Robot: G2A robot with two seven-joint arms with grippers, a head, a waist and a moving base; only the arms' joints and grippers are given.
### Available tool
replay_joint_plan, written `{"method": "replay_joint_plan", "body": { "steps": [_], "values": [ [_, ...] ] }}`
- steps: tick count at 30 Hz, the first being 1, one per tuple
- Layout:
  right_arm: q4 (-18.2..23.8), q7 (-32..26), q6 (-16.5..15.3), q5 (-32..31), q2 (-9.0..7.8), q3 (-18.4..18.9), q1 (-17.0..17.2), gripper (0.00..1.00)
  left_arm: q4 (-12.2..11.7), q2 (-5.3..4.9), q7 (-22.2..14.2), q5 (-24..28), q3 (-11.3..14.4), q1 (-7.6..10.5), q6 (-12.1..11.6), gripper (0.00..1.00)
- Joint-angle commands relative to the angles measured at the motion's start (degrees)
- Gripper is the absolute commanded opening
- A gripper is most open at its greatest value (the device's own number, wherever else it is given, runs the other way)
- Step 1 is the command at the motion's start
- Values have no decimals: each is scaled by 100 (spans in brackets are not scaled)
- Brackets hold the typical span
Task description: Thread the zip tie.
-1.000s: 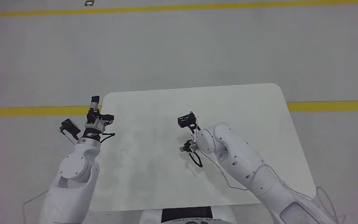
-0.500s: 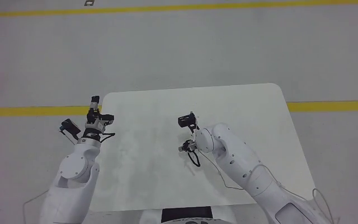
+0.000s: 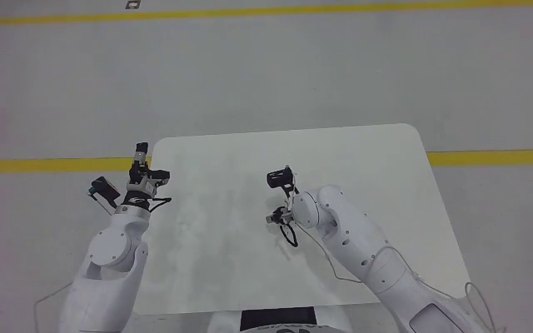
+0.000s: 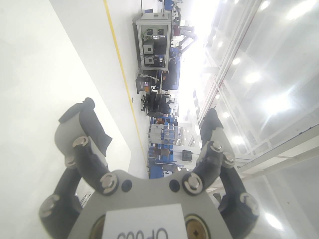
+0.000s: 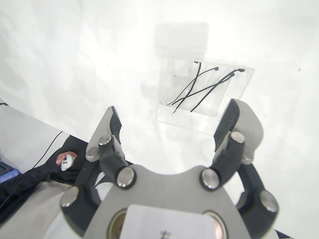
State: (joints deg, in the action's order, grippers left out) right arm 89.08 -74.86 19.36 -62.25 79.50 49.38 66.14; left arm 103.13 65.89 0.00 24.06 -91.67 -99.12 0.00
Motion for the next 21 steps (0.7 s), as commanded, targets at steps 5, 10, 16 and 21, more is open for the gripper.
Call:
{"method": "replay_joint_plan", "body": {
  "steps": [5, 10, 16, 21],
  "values": [
    [55, -8, 12, -142, 6, 65, 68, 72, 0, 0, 0, 0, 0, 0, 0, 100],
    [111, 6, 12, -262, 32, 182, 145, 42, 0, 0, 0, 0, 0, 0, 0, 100],
    [204, -58, 12, -499, 77, 285, 258, 34, 0, 0, 0, 0, 0, 0, 0, 100],
    [215, -109, 12, -751, 130, 349, 329, 27, 0, 0, 0, 0, 0, 0, 0, 100]
  ]
}}
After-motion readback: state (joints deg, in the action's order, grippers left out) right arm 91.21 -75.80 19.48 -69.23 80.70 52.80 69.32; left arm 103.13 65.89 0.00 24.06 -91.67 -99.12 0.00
